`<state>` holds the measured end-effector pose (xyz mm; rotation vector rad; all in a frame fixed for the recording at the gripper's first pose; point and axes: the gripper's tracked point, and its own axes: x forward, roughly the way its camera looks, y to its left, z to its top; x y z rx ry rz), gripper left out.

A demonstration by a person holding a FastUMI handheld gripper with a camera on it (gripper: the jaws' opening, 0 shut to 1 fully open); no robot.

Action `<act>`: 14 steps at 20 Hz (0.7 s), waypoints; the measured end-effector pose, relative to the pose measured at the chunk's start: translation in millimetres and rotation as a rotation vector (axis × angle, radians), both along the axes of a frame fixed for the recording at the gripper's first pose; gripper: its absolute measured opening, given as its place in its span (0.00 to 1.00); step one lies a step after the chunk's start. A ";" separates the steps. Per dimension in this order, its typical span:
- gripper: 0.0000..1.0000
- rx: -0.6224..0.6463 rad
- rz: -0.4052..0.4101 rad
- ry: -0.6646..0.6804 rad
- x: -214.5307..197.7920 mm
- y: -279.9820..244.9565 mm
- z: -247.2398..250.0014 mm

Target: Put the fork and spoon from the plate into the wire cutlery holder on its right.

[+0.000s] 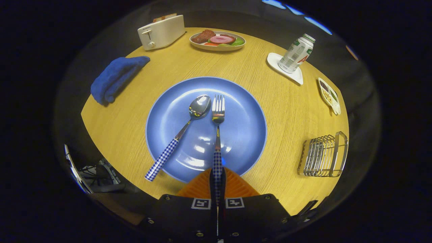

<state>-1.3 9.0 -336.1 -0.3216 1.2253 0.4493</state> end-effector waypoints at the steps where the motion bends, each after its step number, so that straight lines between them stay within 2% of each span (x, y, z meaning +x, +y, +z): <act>1: 0.02 0.004 0.009 0.009 0.6 -10.4 12.7; 7: 0.02 -0.033 0.074 0.049 5.5 -98.2 72.0; 14: 0.01 -0.108 0.151 0.077 -27.2 -202.1 170.0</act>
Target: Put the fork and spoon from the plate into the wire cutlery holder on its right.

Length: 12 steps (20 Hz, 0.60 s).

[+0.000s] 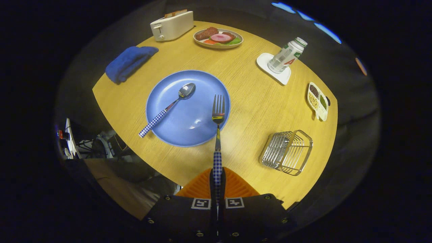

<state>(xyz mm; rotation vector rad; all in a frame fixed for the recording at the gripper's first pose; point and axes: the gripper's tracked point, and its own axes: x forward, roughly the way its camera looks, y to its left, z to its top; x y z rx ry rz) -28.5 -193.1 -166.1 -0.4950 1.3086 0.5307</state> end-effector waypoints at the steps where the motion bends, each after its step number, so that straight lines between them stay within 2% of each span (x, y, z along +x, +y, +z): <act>1: 0.01 -0.005 0.004 0.009 -2.4 -17.1 14.1; 4: 0.01 -0.037 0.024 0.032 4.2 -32.9 13.0; 12: 0.01 -0.095 0.003 0.072 4.5 -83.3 34.6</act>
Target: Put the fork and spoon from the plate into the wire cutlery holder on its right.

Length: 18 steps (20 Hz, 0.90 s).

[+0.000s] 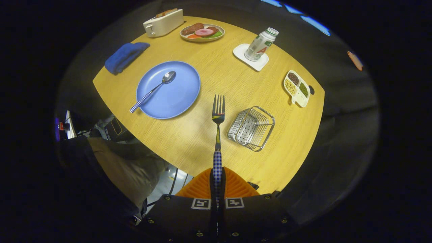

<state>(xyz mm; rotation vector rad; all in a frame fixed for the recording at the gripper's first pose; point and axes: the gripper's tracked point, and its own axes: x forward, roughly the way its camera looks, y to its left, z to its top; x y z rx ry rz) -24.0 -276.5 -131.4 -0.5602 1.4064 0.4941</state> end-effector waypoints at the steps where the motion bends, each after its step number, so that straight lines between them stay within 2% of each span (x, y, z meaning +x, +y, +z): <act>1: 0.02 -0.004 0.006 0.005 -0.1 -5.5 1.9; 5: 0.02 0.013 -0.023 0.027 4.4 -16.5 12.3; 18: 0.01 -0.105 -0.052 0.134 18.1 -78.8 14.8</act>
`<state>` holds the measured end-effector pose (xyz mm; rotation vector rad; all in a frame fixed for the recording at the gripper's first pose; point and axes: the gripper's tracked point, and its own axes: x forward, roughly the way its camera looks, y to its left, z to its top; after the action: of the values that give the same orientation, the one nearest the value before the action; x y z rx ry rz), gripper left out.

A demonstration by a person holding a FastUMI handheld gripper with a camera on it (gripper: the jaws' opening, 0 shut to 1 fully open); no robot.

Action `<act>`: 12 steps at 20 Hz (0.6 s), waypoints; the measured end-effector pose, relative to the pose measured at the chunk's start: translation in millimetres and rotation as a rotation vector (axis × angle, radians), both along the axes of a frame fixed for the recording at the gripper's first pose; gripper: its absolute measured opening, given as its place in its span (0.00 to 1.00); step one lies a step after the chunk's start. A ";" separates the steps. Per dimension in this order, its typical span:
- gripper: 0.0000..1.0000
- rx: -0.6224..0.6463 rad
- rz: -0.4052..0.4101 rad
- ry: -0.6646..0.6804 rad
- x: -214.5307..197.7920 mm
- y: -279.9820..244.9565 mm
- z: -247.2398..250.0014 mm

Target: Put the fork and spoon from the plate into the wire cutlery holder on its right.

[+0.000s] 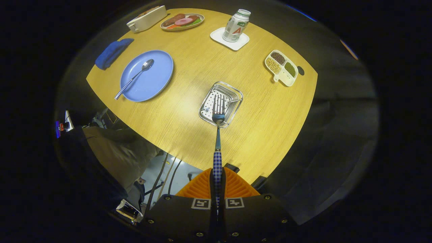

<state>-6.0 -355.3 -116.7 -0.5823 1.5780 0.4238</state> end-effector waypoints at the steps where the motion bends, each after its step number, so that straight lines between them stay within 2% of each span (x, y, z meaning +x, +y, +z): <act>1: 0.01 -0.007 -0.001 0.014 1.5 -1.7 -1.8; 12: 0.02 -0.075 0.036 0.150 23.0 -0.1 -34.6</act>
<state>17.0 -355.4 -151.2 -0.6493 1.7350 0.4454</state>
